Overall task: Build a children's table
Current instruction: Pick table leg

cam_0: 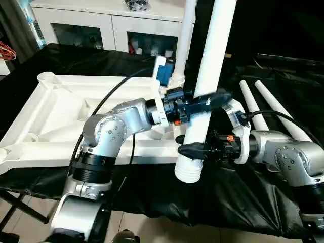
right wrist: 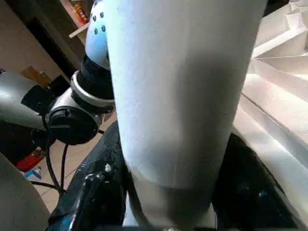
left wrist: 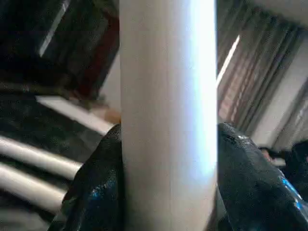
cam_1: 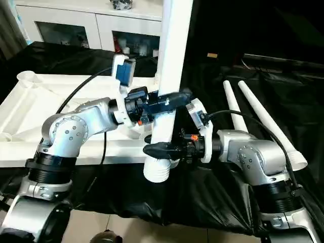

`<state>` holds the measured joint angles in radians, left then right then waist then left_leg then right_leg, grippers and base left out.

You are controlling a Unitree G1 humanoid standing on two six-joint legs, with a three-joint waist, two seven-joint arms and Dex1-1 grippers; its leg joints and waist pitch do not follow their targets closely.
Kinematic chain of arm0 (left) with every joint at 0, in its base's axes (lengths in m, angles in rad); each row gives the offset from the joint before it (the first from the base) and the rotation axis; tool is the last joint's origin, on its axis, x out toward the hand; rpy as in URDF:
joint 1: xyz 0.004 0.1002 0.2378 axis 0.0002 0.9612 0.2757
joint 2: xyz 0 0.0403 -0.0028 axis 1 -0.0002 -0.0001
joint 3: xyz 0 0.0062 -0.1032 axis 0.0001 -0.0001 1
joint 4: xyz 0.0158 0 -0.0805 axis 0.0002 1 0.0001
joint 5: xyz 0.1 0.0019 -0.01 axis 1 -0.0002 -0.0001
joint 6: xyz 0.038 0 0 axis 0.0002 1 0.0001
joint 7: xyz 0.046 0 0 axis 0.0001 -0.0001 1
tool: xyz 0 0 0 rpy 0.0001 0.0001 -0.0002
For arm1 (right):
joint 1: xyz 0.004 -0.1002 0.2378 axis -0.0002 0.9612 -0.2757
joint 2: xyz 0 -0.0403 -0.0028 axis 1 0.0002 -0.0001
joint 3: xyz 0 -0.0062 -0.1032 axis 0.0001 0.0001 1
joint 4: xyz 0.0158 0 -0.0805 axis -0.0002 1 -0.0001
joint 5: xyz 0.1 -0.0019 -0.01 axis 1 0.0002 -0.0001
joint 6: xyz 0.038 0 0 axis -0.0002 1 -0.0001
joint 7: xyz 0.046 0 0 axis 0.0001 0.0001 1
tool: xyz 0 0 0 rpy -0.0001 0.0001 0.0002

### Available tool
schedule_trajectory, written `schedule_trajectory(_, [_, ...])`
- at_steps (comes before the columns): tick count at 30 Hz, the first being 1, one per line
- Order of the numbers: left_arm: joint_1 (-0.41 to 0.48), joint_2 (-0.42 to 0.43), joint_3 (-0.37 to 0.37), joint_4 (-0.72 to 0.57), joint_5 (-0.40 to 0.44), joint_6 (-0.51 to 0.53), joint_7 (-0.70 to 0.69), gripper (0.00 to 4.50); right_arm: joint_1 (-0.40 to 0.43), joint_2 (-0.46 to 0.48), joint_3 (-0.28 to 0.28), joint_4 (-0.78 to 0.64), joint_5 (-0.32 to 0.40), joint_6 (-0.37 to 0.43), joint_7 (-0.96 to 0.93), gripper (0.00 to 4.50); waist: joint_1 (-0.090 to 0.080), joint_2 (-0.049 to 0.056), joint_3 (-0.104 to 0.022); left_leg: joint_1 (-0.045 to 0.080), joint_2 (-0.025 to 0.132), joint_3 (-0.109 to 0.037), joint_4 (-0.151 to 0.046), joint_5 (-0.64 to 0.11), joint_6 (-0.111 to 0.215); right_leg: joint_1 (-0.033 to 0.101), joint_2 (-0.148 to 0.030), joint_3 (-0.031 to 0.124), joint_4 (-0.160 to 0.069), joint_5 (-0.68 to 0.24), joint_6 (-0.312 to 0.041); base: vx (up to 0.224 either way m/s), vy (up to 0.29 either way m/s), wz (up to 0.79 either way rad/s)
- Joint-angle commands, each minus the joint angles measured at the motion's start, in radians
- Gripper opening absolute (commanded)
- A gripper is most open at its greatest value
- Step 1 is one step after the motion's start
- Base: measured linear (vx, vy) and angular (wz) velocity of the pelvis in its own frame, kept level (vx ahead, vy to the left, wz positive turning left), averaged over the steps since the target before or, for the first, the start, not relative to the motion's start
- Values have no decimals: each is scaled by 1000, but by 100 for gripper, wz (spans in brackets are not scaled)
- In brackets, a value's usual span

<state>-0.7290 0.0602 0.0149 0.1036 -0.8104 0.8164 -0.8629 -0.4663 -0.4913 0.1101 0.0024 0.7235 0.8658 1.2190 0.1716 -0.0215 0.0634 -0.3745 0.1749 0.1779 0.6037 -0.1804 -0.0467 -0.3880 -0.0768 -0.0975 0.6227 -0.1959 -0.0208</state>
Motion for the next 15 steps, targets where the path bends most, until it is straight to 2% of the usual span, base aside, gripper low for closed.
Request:
schedule_trajectory(1, [-26,-19,59,-31,-63,-29,13,304,1,-5,-9,1,-10,-4,-18,190,4,-10,-79,7,59,-22,-59,-86,25,59,-92,61,-71,-133,-195,0,0,0])
schedule_trajectory(4, [-35,-36,106,-31,-83,-69,44,307,6,1,-17,2,-12,-13,-31,190,3,-11,-79,7,59,-23,-59,-91,26,59,-91,61,-72,-138,-193,0,0,0])
schedule_trajectory(6, [-57,-45,176,-22,-114,-116,88,307,15,20,-42,7,-20,-42,-67,190,3,-10,-79,8,60,-23,-60,-99,23,58,-92,61,-72,-144,-192,0,0,0])
schedule_trajectory(7, [-67,-36,206,-17,-117,-136,101,307,20,38,-60,15,-38,-83,-103,190,3,-10,-79,8,60,-23,-59,-100,19,56,-93,61,-72,-143,-192,0,0,0])
schedule_trajectory(9, [-65,-15,208,-17,-92,-148,96,307,21,55,-77,28,-55,-116,-140,190,2,-11,-79,10,58,-23,-61,-101,15,57,-90,60,-71,-150,-186,0,0,0])
schedule_trajectory(11, [-52,36,180,-14,-25,-156,73,307,22,78,-104,46,-78,-163,-196,189,-1,-8,-78,12,59,-23,-64,-103,10,52,-89,61,-72,-173,-162,0,0,0])
schedule_trajectory(12, [-33,80,136,-10,42,-177,45,307,26,88,-118,50,-93,-193,-228,189,-2,-8,-77,14,59,-25,-67,-105,8,51,-89,61,-78,-193,-145,0,0,0])
schedule_trajectory(13, [-9,127,83,-3,106,-196,11,307,33,99,-130,51,-106,-215,-261,189,-2,-2,-76,15,60,-25,-68,-109,3,48,-89,63,-77,-202,-131,0,0,0])
schedule_trajectory(14, [12,164,39,5,159,-215,-12,307,38,105,-138,50,-116,-230,-283,189,-7,-4,-77,17,60,-25,-71,-110,-5,49,-86,63,-75,-205,-115,0,0,0])
schedule_trajectory(15, [52,227,-45,28,255,-274,-51,307,55,116,-143,44,-146,-272,-321,189,-7,4,-78,20,62,-26,-72,-114,-12,44,-85,65,-76,-203,-100,0,0,0])
